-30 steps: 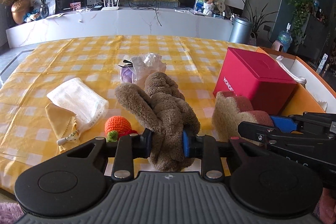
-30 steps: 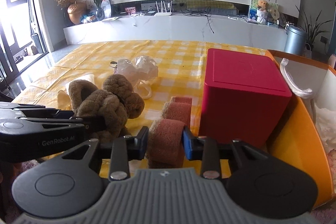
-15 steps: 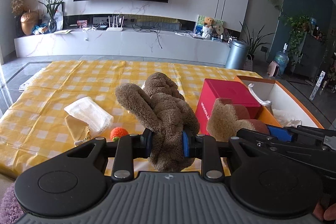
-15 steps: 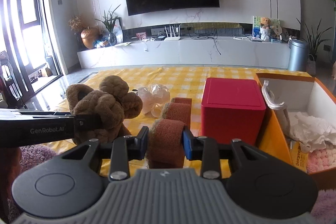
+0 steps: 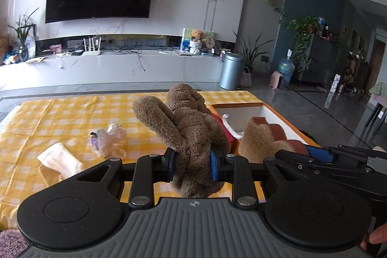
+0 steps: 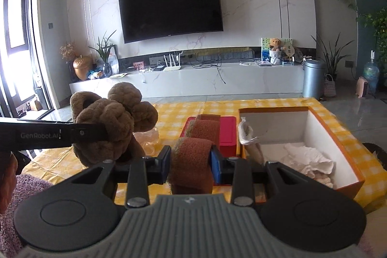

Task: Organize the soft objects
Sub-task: 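Lift and carry the plush toy and sponge over the orange box, then open both grippers to drop the plush toy and sponge into the box, then move both tools back toward the mesh bag and yellow cloth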

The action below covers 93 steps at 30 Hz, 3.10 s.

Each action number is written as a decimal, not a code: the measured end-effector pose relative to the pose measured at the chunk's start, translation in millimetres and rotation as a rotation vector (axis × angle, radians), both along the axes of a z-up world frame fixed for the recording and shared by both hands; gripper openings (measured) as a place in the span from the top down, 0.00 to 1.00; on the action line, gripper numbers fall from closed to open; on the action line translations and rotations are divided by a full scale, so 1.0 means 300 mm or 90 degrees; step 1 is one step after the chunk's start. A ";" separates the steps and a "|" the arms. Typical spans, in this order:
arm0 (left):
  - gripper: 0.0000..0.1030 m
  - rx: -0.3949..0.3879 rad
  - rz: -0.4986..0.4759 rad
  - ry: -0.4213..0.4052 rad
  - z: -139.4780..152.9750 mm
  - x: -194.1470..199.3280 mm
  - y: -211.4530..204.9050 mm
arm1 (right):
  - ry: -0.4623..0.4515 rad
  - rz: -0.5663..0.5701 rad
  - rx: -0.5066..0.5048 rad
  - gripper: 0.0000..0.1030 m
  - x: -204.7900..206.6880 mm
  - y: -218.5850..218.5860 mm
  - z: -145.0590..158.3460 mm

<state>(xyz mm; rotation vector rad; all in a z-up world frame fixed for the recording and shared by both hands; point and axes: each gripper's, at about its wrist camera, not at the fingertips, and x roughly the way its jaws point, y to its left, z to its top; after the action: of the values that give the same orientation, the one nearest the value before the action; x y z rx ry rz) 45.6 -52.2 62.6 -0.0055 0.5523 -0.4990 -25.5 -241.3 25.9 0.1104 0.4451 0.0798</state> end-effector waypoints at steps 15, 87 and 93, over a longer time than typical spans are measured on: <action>0.70 0.011 -0.149 0.026 0.059 0.211 -0.321 | -0.003 -0.020 -0.126 0.67 0.066 -0.248 0.099; 0.34 0.261 -0.237 0.213 -0.037 0.407 -0.598 | 0.355 -0.091 -0.005 0.09 0.484 -0.527 0.020; 0.34 0.210 -0.187 0.218 -0.029 0.336 -0.420 | 0.344 -0.118 0.018 0.08 0.386 -0.432 0.023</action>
<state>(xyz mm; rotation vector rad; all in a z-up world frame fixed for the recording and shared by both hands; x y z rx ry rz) 146.5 -178.2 53.8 0.3133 0.9751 -0.6933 90.4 -370.9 32.9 0.2019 0.9711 -0.1309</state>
